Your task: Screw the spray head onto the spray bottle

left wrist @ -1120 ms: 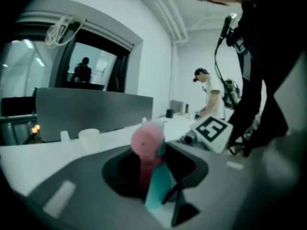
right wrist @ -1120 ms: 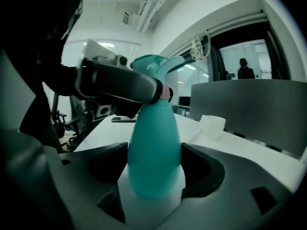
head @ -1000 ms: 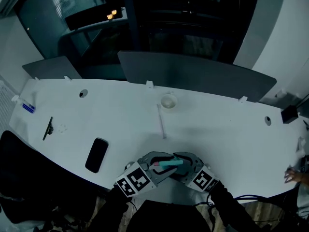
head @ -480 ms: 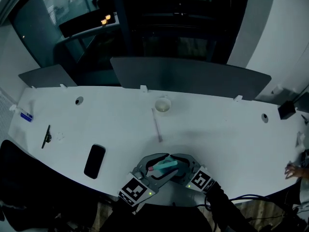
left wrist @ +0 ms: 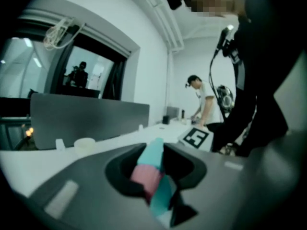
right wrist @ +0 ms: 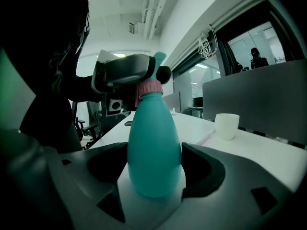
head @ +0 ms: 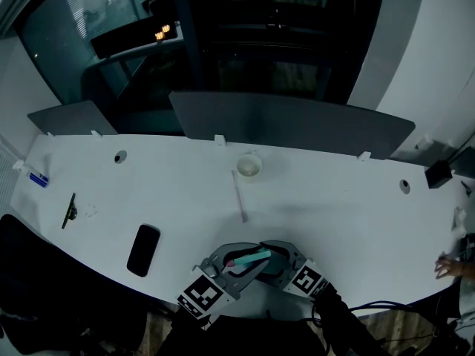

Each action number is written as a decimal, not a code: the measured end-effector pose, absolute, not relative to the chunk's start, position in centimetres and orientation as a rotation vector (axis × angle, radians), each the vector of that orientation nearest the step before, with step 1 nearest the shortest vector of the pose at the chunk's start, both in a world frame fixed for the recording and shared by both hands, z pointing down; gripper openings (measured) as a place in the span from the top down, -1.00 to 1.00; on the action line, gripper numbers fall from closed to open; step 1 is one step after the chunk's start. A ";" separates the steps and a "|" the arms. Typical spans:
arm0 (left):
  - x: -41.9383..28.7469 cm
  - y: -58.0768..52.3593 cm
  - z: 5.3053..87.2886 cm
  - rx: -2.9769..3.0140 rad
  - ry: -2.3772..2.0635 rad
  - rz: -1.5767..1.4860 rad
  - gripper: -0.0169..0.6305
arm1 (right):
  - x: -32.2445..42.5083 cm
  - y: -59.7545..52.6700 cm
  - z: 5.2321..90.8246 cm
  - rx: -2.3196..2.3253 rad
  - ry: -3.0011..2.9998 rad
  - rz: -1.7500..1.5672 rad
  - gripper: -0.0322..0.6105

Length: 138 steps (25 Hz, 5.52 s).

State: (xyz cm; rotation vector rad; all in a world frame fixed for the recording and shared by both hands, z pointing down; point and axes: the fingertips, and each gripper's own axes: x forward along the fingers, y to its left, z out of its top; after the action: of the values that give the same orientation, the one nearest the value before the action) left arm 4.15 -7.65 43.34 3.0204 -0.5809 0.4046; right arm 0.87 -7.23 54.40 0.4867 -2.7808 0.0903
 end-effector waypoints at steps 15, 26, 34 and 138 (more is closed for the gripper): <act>4.2 -7.5 44.1 2.942 -0.553 0.571 0.09 | 1.0 -7.4 54.4 0.510 -2.800 0.123 -0.21; 2.5 -7.7 44.4 2.809 -0.655 0.190 0.18 | 0.9 -7.5 53.7 0.537 -2.793 0.146 -0.21; 3.2 -7.4 44.6 2.928 -0.586 0.429 0.53 | 0.9 -7.5 53.9 0.534 -2.796 0.139 -0.22; 6.4 -3.8 45.2 2.930 -0.416 0.540 0.53 | 3.6 -4.0 53.4 0.643 -2.747 0.263 -0.16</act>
State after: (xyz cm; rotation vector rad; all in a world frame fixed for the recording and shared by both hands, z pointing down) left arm 6.44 -3.82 45.18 2.9303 -0.4156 0.5403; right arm 3.62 -3.97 53.40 0.6429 -2.7467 0.2629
